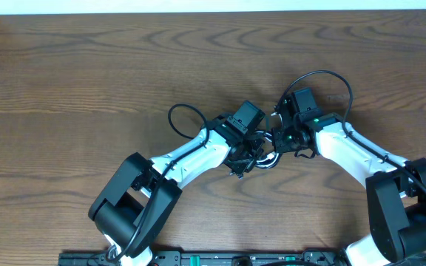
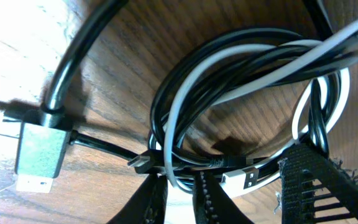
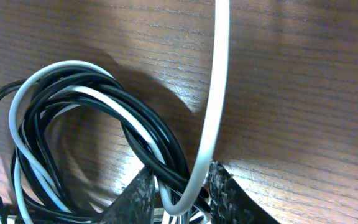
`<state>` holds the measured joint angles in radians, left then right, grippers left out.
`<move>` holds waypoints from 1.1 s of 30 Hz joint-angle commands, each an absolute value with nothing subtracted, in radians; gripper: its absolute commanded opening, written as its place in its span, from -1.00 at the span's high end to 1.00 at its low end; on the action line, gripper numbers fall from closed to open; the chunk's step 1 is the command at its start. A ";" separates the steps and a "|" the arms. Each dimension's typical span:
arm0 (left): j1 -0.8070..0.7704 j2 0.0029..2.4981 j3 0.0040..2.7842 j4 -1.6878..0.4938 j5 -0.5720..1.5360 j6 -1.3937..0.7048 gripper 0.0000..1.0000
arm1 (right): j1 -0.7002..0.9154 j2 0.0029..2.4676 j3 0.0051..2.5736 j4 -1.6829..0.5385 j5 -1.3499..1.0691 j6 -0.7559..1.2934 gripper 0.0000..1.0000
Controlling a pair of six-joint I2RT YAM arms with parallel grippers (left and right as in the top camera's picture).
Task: Untangle cables
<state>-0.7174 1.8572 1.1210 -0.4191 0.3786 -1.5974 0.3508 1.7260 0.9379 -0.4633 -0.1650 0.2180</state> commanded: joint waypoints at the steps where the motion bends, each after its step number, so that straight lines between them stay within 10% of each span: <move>1: -0.720 1.877 1.116 -0.426 0.353 -1.603 0.73 | 0.348 1.735 0.951 -0.461 -0.174 0.212 0.51; 14: -0.719 1.877 1.117 -0.425 0.354 -1.557 0.85 | 0.348 1.735 0.951 -0.463 -0.174 0.212 0.21; 33: -0.630 1.874 1.117 -0.301 0.590 -1.171 0.85 | 0.348 1.735 0.951 -0.462 -0.174 0.211 0.83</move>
